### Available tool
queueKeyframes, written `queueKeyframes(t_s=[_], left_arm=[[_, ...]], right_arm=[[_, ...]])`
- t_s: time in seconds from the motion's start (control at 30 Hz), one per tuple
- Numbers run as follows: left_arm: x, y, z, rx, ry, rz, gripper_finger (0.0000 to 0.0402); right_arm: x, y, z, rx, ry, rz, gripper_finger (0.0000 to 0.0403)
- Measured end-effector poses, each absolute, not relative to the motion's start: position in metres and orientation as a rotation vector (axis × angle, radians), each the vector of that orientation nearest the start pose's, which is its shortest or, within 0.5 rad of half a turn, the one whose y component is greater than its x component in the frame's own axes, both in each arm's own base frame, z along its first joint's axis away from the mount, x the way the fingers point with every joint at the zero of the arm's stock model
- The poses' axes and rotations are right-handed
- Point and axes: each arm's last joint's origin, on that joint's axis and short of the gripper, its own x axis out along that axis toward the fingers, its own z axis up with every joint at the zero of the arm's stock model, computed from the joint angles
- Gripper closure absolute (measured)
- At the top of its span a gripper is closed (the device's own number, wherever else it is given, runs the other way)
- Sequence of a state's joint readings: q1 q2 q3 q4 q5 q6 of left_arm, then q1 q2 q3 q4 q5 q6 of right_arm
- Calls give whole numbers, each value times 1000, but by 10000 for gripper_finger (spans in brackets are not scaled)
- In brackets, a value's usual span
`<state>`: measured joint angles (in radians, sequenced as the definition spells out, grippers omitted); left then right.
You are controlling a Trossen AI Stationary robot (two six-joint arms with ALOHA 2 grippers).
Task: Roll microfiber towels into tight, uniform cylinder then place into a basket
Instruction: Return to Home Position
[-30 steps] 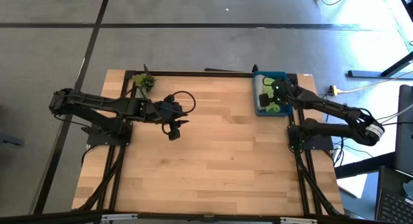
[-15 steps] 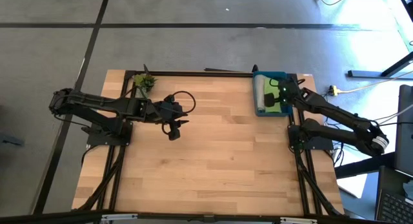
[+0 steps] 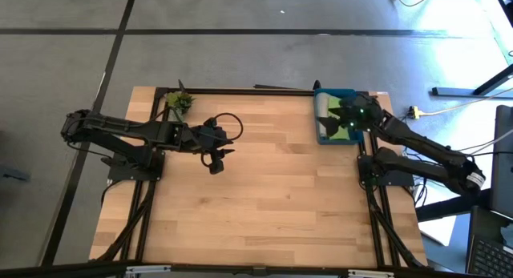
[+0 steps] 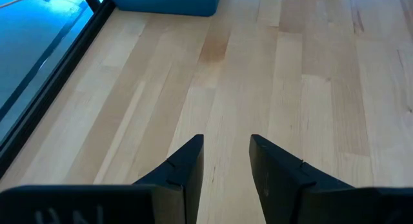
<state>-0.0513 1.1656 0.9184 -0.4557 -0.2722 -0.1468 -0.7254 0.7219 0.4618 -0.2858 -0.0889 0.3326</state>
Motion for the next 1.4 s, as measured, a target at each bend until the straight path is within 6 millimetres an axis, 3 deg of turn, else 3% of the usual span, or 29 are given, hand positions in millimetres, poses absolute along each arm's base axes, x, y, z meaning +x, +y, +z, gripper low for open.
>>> queueKeyframes(t_s=[0.23, 0.4, 0.57, 0.93, 1.23, 1.4], left_arm=[[241, -5, 283, -27, 677, 262, 285], [241, -5, 283, -27, 677, 262, 285], [241, -5, 283, -28, 674, 262, 285], [244, -4, 287, -65, 621, 285, 285], [239, -2, 293, -87, 585, 308, 291], [222, -1, 309, 11, 542, 280, 338]], right_arm=[[135, -92, 235, 305, 339, -558, 18], [144, -85, 245, 165, 262, -520, 61], [147, -75, 250, 40, 249, -450, 143], [145, -52, 260, -156, 199, -286, 384], [144, -36, 269, -205, 119, -190, 397], [140, -29, 273, -233, 86, -156, 395]])
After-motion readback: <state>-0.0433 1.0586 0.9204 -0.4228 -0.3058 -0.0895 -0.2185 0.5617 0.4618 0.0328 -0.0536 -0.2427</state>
